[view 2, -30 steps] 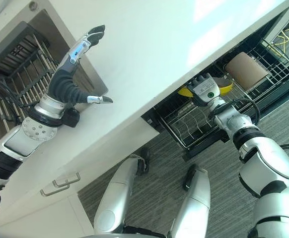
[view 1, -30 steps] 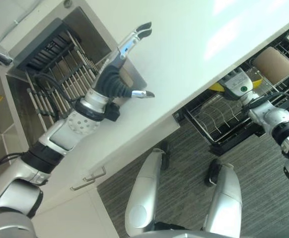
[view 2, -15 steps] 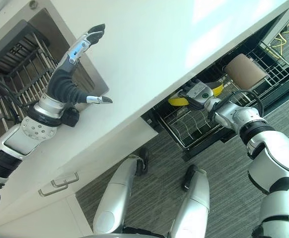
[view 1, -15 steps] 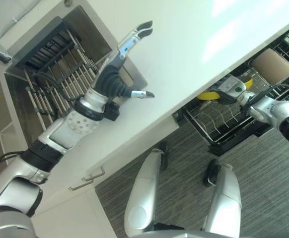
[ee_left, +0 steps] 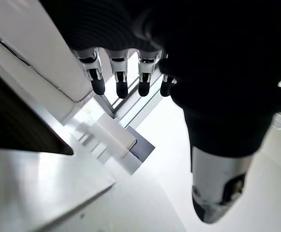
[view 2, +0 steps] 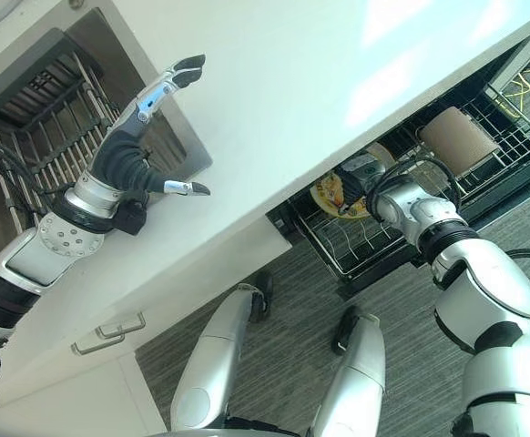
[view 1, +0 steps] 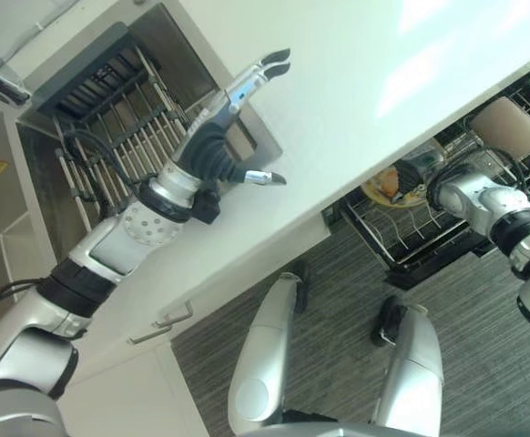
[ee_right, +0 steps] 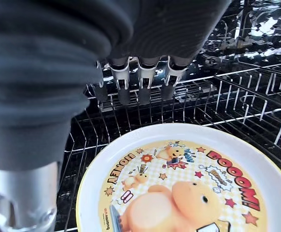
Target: Place the dishes in the dishwasher.
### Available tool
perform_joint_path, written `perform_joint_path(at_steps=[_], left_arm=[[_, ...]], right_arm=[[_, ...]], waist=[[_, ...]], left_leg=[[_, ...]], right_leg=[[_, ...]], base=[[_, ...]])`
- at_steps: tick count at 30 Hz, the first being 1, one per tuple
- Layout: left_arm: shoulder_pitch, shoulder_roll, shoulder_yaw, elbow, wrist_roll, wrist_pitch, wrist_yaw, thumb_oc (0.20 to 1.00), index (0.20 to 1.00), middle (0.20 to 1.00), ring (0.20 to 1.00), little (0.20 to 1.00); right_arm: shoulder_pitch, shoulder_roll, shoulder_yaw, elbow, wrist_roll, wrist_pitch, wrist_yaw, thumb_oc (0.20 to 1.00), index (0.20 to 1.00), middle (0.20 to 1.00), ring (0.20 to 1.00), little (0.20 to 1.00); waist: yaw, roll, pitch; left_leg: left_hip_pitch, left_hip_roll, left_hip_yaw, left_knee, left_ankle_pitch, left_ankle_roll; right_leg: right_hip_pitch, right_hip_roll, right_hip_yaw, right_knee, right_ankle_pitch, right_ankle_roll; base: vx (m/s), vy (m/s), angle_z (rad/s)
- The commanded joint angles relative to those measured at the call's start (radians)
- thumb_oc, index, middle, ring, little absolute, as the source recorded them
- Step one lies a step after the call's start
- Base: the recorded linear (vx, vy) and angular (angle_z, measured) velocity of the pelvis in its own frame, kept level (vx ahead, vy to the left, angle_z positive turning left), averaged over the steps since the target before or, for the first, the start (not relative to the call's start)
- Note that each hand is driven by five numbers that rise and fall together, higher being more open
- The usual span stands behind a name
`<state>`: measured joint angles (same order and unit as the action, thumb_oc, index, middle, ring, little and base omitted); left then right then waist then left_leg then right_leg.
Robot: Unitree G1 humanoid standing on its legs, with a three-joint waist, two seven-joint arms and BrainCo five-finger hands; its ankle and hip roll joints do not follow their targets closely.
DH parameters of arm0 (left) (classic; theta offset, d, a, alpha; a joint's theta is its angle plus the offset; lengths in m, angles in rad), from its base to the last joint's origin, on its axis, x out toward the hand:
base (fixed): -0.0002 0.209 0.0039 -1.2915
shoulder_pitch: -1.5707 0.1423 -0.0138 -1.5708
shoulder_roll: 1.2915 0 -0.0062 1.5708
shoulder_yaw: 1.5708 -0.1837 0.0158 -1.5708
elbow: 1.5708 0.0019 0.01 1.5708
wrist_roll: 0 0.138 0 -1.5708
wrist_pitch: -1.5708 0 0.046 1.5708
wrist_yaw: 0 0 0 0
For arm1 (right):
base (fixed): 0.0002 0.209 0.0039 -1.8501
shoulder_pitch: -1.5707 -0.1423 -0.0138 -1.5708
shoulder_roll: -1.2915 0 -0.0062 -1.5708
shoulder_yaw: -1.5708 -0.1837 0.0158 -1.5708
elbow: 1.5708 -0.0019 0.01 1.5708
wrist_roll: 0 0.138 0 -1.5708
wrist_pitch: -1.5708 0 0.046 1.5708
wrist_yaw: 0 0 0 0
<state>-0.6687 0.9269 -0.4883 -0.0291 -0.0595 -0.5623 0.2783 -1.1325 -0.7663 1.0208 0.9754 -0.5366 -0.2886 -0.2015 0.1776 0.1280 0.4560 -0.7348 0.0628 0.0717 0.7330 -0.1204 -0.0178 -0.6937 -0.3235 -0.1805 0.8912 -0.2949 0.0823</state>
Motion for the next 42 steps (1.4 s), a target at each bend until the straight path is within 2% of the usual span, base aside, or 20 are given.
perform_joint_path(at_steps=[1, 4, 7, 8, 9, 10, 11, 14, 17, 19, 21, 22, 26, 32, 34, 37, 39, 40, 42], left_arm=[[0.059, -0.028, 0.032, -0.020, 0.013, -0.003, 0.001, 1.000, 1.000, 1.000, 1.000, 1.000], [0.056, -0.029, 0.031, -0.021, 0.014, 0.004, 0.006, 1.000, 1.000, 1.000, 1.000, 1.000], [0.065, -0.024, 0.040, -0.026, 0.007, 0.014, 0.012, 1.000, 1.000, 1.000, 1.000, 1.000], [0.082, -0.020, 0.054, -0.032, 0.007, 0.018, 0.015, 1.000, 1.000, 1.000, 1.000, 1.000], [0.085, -0.020, 0.056, -0.035, 0.007, 0.019, 0.014, 1.000, 1.000, 1.000, 1.000, 1.000], [0.103, -0.013, 0.072, -0.044, 0.008, 0.026, 0.015, 1.000, 1.000, 1.000, 1.000, 1.000], [0.129, -0.010, 0.094, -0.053, 0.013, 0.023, 0.014, 1.000, 1.000, 1.000, 1.000, 1.000], [0.207, -0.010, 0.149, -0.087, 0.035, 0.032, 0.015, 1.000, 1.000, 1.000, 1.000, 1.000], [0.273, -0.015, 0.192, -0.111, 0.061, 0.055, 0.025, 1.000, 1.000, 1.000, 1.000, 1.000], [0.335, -0.027, 0.232, -0.135, 0.096, 0.092, 0.028, 1.000, 1.000, 1.000, 1.000, 1.000], [0.352, -0.027, 0.239, -0.143, 0.105, 0.104, 0.028, 1.000, 1.000, 1.000, 1.000, 1.000], [0.381, -0.030, 0.257, -0.153, 0.116, 0.124, 0.023, 1.000, 1.000, 1.000, 1.000, 1.000], [0.441, -0.045, 0.287, -0.178, 0.141, 0.154, -0.001, 1.000, 1.000, 1.000, 1.000, 1.000], [0.597, -0.104, 0.368, -0.197, 0.147, 0.166, -0.063, 1.000, 1.000, 1.000, 1.000, 1.000], [0.660, -0.156, 0.394, -0.194, 0.152, 0.164, -0.083, 1.000, 1.000, 1.000, 1.000, 1.000], [0.758, -0.225, 0.442, -0.177, 0.151, 0.135, -0.089, 1.000, 1.000, 1.000, 1.000, 1.000], [0.789, -0.249, 0.463, -0.148, 0.141, 0.111, -0.081, 1.000, 1.000, 1.000, 1.000, 1.000], [0.798, -0.266, 0.469, -0.126, 0.142, 0.100, -0.074, 1.000, 1.000, 1.000, 1.000, 1.000], [0.805, -0.278, 0.467, -0.092, 0.147, 0.078, -0.064, 1.000, 1.000, 1.000, 1.000, 1.000]], right_arm=[[-0.055, -0.007, -0.060, -0.005, 0.060, 0.003, -0.044, 1.000, 1.000, 1.000, 1.000, 1.000], [-0.055, -0.008, -0.065, -0.012, 0.053, 0.006, -0.054, 1.000, 1.000, 1.000, 1.000, 1.000], [-0.057, -0.016, -0.056, -0.061, 0.002, 0.093, -0.055, 1.000, 1.000, 1.000, 1.000, 1.000], [-0.046, -0.027, -0.059, -0.099, -0.004, 0.145, -0.019, 1.000, 1.000, 1.000, 1.000, 1.000], [-0.045, -0.029, -0.060, -0.105, -0.003, 0.150, -0.015, 1.000, 1.000, 1.000, 1.000, 1.000], [-0.022, -0.049, -0.066, -0.162, 0.013, 0.215, 0.030, 1.000, 1.000, 1.000, 1.000, 1.000], [0.015, -0.067, -0.085, -0.221, 0.027, 0.269, 0.061, 1.000, 1.000, 1.000, 1.000, 1.000], [0.166, -0.114, -0.175, -0.360, 0.063, 0.333, 0.112, 1.000, 1.000, 1.000, 1.000, 1.000], [0.355, -0.130, -0.310, -0.474, 0.111, 0.345, 0.070, 1.000, 1.000, 1.000, 1.000, 1.000], [0.564, -0.123, -0.453, -0.600, 0.146, 0.360, 0.030, 1.000, 1.000, 1.000, 1.000, 1.000], [0.624, -0.124, -0.490, -0.652, 0.175, 0.375, 0.030, 1.000, 1.000, 1.000, 1.000, 1.000], [0.705, -0.112, -0.547, -0.722, 0.173, 0.383, 0.026, 1.000, 1.000, 1.000, 1.000, 1.000], [0.835, -0.077, -0.640, -0.825, 0.172, 0.397, -0.006, 1.000, 1.000, 1.000, 1.000, 1.000], [1.032, -0.004, -0.821, -0.990, 0.204, 0.351, -0.069, 1.000, 1.000, 1.000, 1.000, 1.000], [1.110, 0.047, -0.904, -1.035, 0.226, 0.301, -0.125, 1.000, 1.000, 1.000, 1.000, 1.000], [1.243, 0.150, -1.030, -1.082, 0.324, 0.215, -0.247, 1.000, 1.000, 1.000, 1.000, 1.000], [1.289, 0.221, -1.096, -1.048, 0.437, 0.130, -0.342, 1.000, 1.000, 1.000, 1.000, 1.000], [1.303, 0.278, -1.138, -1.011, 0.562, 0.075, -0.385, 1.000, 1.000, 1.000, 1.000, 1.000], [1.315, 0.351, -1.185, -0.922, 0.686, -0.009, -0.427, 1.000, 1.000, 1.000, 1.000, 1.000]], waist=[[0.024, -0.029, 0.008], [0.021, -0.028, 0.009], [0.016, -0.032, 0.011], [0.012, -0.037, 0.011], [0.011, -0.037, 0.012], [0.006, -0.044, 0.012], [0.000, -0.052, 0.015], [-0.023, -0.074, 0.020], [-0.050, -0.101, 0.021], [-0.083, -0.138, 0.010], [-0.090, -0.151, 0.006], [-0.104, -0.172, -0.006], [-0.120, -0.204, -0.038], [-0.153, -0.212, -0.122], [-0.172, -0.203, -0.171], [-0.204, -0.179, -0.240], [-0.223, -0.167, -0.274], [-0.237, -0.159, -0.295], [-0.247, -0.151, -0.315]], left_leg=[[0.031, -0.015, -0.040, -0.029, -0.104, -0.010], [0.034, -0.014, -0.038, -0.031, -0.104, -0.010], [0.051, -0.008, -0.032, -0.050, -0.099, -0.011], [0.061, -0.005, -0.029, -0.062, -0.097, -0.012], [0.064, -0.005, -0.029, -0.064, -0.096, -0.012], [0.071, -0.001, -0.027, -0.076, -0.090, -0.012], [0.074, 0.004, -0.016, -0.099, -0.056, -0.006], [0.116, 0.016, -0.010, -0.132, -0.051, -0.004], [0.176, 0.028, -0.002, -0.178, -0.042, -0.004], [0.241, 0.040, 0.005, -0.240, -0.026, -0.005], [0.266, 0.045, 0.010, -0.262, -0.020, -0.006], [0.302, 0.050, 0.021, -0.295, -0.011, -0.009], [0.377, 0.058, 0.044, -0.357, 0.004, -0.016], [0.521, 0.077, 0.076, -0.473, 0.032, -0.035], [0.585, 0.077, 0.095, -0.543, 0.052, -0.037], [0.676, 0.071, 0.129, -0.645, 0.074, -0.039], [0.724, 0.069, 0.150, -0.694, 0.083, -0.041], [0.752, 0.068, 0.159, -0.713, 0.083, -0.040], [0.780, 0.067, 0.171, -0.727, 0.080, -0.039]], right_leg=[[-0.044, -0.025, -0.024, -0.037, 0.080, 0.013], [-0.041, -0.024, -0.024, -0.041, 0.081, 0.014], [-0.026, -0.020, -0.024, -0.056, 0.085, 0.016], [-0.017, -0.016, -0.024, -0.068, 0.086, 0.017], [-0.014, -0.015, -0.024, -0.069, 0.087, 0.017], [-0.008, -0.011, -0.023, -0.079, 0.091, 0.017], [-0.003, -0.007, -0.032, -0.106, 0.122, 0.005], [0.034, 0.009, -0.026, -0.145, 0.131, 0.007], [0.091, 0.027, -0.016, -0.204, 0.146, 0.012], [0.163, 0.052, -0.002, -0.299, 0.174, 0.024], [0.193, 0.056, -0.004, -0.334, 0.186, 0.030], [0.240, 0.068, -0.003, -0.389, 0.202, 0.039], [0.342, 0.085, -0.008, -0.493, 0.227, 0.053], [0.516, 0.117, -0.004, -0.651, 0.246, 0.060], [0.576, 0.124, 0.008, -0.720, 0.265, 0.068], [0.638, 0.135, 0.036, -0.788, 0.283, 0.083], [0.668, 0.141, 0.048, -0.814, 0.285, 0.085], [0.685, 0.144, 0.052, -0.825, 0.285, 0.084], [0.705, 0.145, 0.049, -0.834, 0.284, 0.084]], base=[[0.00, 0.000, 0.00], [0.00, 0.000, 0.00], [0.00, 0.044, -0.01], [0.01, 0.031, -0.02], [0.01, 0.035, -0.03], [-0.07, 0.034, -0.03], [-0.06, 0.042, -0.06], [0.01, 0.039, -0.12], [0.08, 0.027, -0.10], [0.12, -0.030, -0.18], [0.09, -0.066, -0.21], [0.12, -0.085, -0.23], [0.14, -0.083, -0.07], [0.16, 0.004, -0.09], [0.17, 0.121, -0.09], [0.17, 0.188, -0.22], [0.08, 0.164, -0.30], [0.07, 0.127, -0.19], [0.05, 0.073, -0.24]])
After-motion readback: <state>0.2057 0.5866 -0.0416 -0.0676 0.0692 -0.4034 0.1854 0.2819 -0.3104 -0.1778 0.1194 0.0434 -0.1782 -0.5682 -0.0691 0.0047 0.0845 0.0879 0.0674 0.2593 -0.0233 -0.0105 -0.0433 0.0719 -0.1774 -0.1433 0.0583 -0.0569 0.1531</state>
